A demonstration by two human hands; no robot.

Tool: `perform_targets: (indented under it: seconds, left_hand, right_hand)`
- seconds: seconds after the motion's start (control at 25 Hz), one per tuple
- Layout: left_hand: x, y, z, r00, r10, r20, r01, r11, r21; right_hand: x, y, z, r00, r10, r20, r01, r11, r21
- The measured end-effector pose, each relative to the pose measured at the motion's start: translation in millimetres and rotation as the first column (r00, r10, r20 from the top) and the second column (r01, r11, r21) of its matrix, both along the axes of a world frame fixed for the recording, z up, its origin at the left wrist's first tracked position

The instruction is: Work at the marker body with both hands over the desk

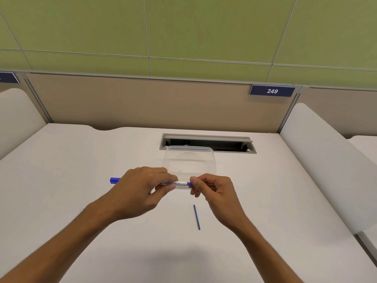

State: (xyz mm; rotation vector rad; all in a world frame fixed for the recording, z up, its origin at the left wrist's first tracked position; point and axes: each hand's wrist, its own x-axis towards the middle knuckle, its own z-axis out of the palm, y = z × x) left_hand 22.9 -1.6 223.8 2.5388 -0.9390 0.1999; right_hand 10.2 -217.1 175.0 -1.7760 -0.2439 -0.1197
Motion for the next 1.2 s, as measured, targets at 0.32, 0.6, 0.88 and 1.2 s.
perform_targets:
  seconds: [0.32, 0.6, 0.88, 1.2]
  left_hand:
    - [2, 6, -2, 1.0, 0.009, -0.026, -0.009, 1.0, 0.0]
    - [4, 9, -4, 1.0, 0.016, -0.021, -0.015, 1.0, 0.015]
    - [7, 13, -10, 0.999, 0.038, -0.002, -0.038, 0.998, 0.053]
    - [8, 20, -26, 0.995, 0.097, -0.026, -0.097, 0.995, 0.013]
  right_hand:
    - [-3, -8, 1, 1.0, 0.018, 0.001, -0.018, 1.0, 0.008]
    - [-3, -13, 1, 1.0, 0.017, 0.018, -0.016, 0.997, -0.072]
    - [-2, -17, -5, 0.986, -0.004, 0.169, 0.052, 0.958, -0.282]
    - [7, -13, -53, 0.971, -0.216, -0.098, 0.204, 0.971, -0.124]
